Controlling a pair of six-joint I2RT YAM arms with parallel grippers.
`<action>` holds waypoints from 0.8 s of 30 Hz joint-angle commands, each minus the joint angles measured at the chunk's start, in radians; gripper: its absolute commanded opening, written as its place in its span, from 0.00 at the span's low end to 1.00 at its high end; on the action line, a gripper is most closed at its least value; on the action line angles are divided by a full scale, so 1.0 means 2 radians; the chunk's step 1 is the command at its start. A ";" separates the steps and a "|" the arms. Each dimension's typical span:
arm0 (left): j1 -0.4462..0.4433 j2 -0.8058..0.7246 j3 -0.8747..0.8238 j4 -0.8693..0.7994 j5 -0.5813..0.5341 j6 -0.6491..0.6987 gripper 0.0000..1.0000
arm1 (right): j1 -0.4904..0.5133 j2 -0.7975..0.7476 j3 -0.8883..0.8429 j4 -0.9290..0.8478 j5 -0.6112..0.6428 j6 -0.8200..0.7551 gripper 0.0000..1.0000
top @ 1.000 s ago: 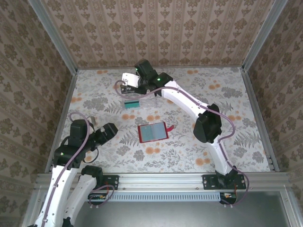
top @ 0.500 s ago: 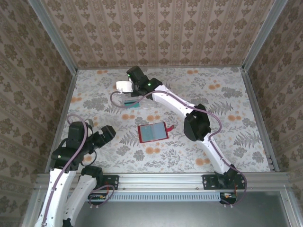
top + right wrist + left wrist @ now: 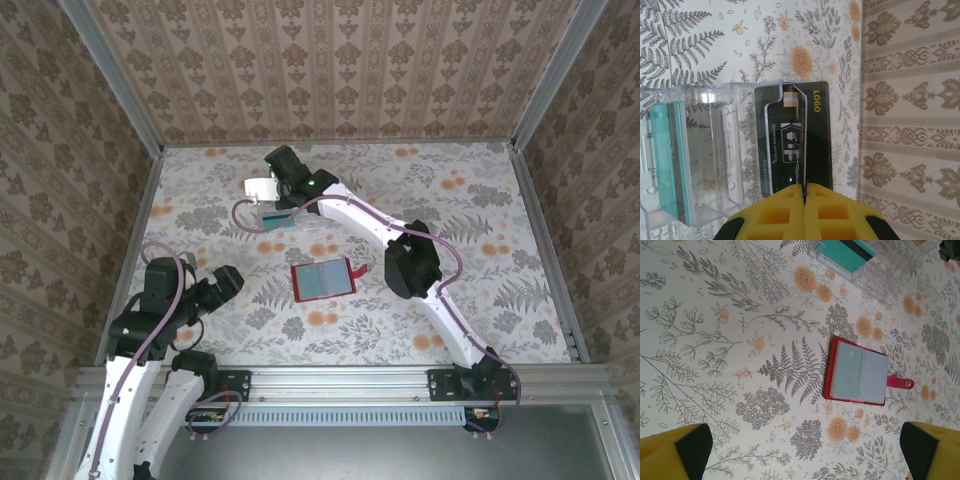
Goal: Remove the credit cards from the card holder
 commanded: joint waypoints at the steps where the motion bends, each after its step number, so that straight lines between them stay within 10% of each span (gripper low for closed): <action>1: 0.005 -0.006 -0.005 -0.002 -0.007 0.004 1.00 | 0.001 0.011 0.000 0.000 0.007 0.005 0.00; 9: 0.007 -0.009 -0.009 -0.001 -0.005 0.003 1.00 | 0.001 0.014 -0.017 0.038 0.032 0.008 0.04; 11: 0.008 -0.011 -0.009 -0.001 -0.006 0.003 1.00 | 0.001 0.015 -0.020 0.054 0.044 0.011 0.28; 24: 0.011 -0.013 -0.014 0.004 0.001 0.005 1.00 | 0.001 0.020 -0.019 0.131 0.089 0.035 0.47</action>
